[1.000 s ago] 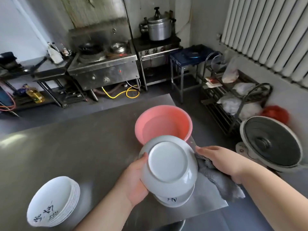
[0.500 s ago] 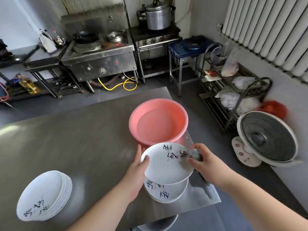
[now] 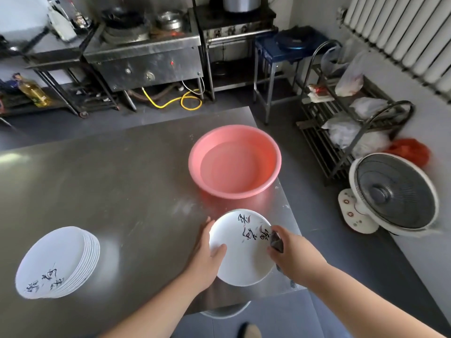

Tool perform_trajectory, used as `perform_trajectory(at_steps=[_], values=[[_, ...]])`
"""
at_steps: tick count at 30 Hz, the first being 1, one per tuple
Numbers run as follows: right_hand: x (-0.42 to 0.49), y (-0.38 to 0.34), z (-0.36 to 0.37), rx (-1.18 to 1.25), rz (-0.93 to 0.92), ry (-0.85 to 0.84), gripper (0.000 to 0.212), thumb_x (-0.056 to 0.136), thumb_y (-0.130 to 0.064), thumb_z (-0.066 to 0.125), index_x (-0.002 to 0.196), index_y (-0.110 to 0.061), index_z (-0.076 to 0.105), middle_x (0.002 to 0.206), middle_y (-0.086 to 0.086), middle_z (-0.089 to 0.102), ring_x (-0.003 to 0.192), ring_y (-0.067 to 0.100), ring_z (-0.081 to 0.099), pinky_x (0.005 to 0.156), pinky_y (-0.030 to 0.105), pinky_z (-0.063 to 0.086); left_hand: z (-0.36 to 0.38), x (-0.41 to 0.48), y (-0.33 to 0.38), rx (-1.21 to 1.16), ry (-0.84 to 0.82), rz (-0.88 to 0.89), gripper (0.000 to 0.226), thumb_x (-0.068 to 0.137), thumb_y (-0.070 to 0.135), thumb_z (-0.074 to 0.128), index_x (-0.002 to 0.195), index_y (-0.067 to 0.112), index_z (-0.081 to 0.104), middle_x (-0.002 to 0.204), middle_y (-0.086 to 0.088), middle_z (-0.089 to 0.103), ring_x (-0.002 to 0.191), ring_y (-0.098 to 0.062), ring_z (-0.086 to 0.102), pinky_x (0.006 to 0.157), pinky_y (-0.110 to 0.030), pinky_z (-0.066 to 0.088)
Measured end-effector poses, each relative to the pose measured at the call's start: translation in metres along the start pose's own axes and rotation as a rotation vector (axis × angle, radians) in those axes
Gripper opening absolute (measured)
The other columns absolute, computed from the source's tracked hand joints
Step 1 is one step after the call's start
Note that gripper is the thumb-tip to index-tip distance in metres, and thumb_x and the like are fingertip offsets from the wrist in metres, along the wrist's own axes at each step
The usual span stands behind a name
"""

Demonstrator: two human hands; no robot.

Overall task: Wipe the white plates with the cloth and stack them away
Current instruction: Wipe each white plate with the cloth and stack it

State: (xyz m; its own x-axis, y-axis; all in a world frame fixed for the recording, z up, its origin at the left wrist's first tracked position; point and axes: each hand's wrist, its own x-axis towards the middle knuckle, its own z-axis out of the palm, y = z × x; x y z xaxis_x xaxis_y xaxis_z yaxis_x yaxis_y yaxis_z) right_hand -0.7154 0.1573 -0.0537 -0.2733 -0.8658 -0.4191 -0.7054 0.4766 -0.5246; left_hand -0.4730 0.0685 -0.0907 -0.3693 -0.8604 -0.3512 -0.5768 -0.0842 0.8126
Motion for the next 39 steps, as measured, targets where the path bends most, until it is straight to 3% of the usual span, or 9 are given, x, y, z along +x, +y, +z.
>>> perform_trajectory(at_steps=[5,10,15,18,23,28,34,37,39], values=[[0.004,-0.003,-0.003,-0.138,-0.031,0.048,0.020,0.093,-0.043,0.051,0.111,-0.035,0.050,0.078,-0.011,0.063,0.064,0.009,0.058,0.053,0.031,0.052,0.003,0.010,0.001,0.005,-0.001,-0.012,0.076,0.104,0.017,0.058,0.165,0.029,0.014,0.171,0.017,0.013,0.151,-0.002,0.019,0.116,-0.020,0.018],[0.004,-0.003,-0.016,-0.202,-0.027,0.057,0.040,0.096,-0.051,0.050,0.135,-0.043,0.049,0.089,-0.009,0.070,0.061,0.013,0.062,0.056,0.030,0.056,-0.002,0.015,0.000,0.082,-0.005,-0.036,0.080,0.101,0.026,0.061,0.165,0.035,0.014,0.171,0.016,0.016,0.152,-0.011,0.026,0.122,-0.033,0.028],[0.005,-0.003,-0.047,-0.166,0.023,0.196,0.026,0.094,-0.054,0.054,0.115,-0.038,0.058,0.069,-0.007,0.069,0.052,0.013,0.067,0.055,0.037,0.062,-0.025,0.016,-0.001,0.111,-0.029,-0.013,0.080,0.093,0.046,0.062,0.161,0.046,0.019,0.162,0.021,0.032,0.147,-0.009,0.034,0.112,-0.026,0.030],[0.012,-0.017,-0.057,-0.204,-0.013,0.250,0.026,0.094,-0.057,0.055,0.112,-0.040,0.060,0.068,-0.012,0.067,0.059,0.008,0.067,0.062,0.033,0.060,-0.055,0.013,-0.008,0.114,0.014,-0.001,0.066,0.093,0.049,0.061,0.154,0.047,0.036,0.157,0.023,0.041,0.143,-0.003,0.039,0.112,-0.024,0.032],[0.037,-0.077,-0.040,-0.264,-0.100,0.218,0.022,0.093,-0.057,0.055,0.107,-0.041,0.060,0.071,-0.017,0.065,0.068,0.007,0.064,0.063,0.031,0.057,-0.128,-0.001,-0.025,0.162,0.163,-0.006,0.043,0.101,0.038,0.062,0.143,0.036,0.057,0.139,0.024,0.058,0.134,-0.002,0.052,0.107,-0.020,0.035],[0.066,-0.166,0.006,-0.328,-0.252,0.112,0.028,0.094,-0.057,0.054,0.104,-0.032,0.060,0.089,-0.007,0.070,0.081,0.022,0.064,0.066,0.033,0.052,-0.224,-0.031,-0.057,0.405,0.304,-0.078,0.042,0.099,0.051,0.056,0.140,0.043,0.056,0.132,0.030,0.058,0.119,0.000,0.056,0.094,-0.023,0.042],[0.079,-0.272,0.081,-0.384,-0.383,-0.027,0.028,0.094,-0.058,0.056,0.100,-0.031,0.055,0.089,-0.008,0.064,0.087,0.023,0.065,0.065,0.030,0.044,-0.326,-0.064,-0.137,0.476,0.428,-0.273,0.036,0.101,0.043,0.054,0.134,0.032,0.061,0.127,0.007,0.068,0.111,-0.018,0.064,0.094,-0.033,0.052],[0.080,-0.320,0.121,-0.409,-0.396,-0.093,0.031,0.093,-0.059,0.056,0.108,-0.032,0.059,0.093,-0.008,0.065,0.071,0.019,0.061,0.062,0.027,0.046,-0.365,-0.084,-0.180,0.456,0.499,-0.357,0.041,0.101,0.038,0.058,0.140,0.028,0.060,0.134,0.005,0.067,0.118,-0.021,0.063,0.098,-0.033,0.051],[0.080,-0.347,0.148,-0.397,-0.386,-0.134,0.031,0.092,-0.060,0.055,0.110,-0.035,0.059,0.094,-0.009,0.065,0.061,0.014,0.057,0.058,0.026,0.049,-0.385,-0.094,-0.204,0.445,0.496,-0.394,0.037,0.100,0.038,0.059,0.135,0.026,0.061,0.122,0.003,0.071,0.112,-0.023,0.066,0.094,-0.034,0.053]])
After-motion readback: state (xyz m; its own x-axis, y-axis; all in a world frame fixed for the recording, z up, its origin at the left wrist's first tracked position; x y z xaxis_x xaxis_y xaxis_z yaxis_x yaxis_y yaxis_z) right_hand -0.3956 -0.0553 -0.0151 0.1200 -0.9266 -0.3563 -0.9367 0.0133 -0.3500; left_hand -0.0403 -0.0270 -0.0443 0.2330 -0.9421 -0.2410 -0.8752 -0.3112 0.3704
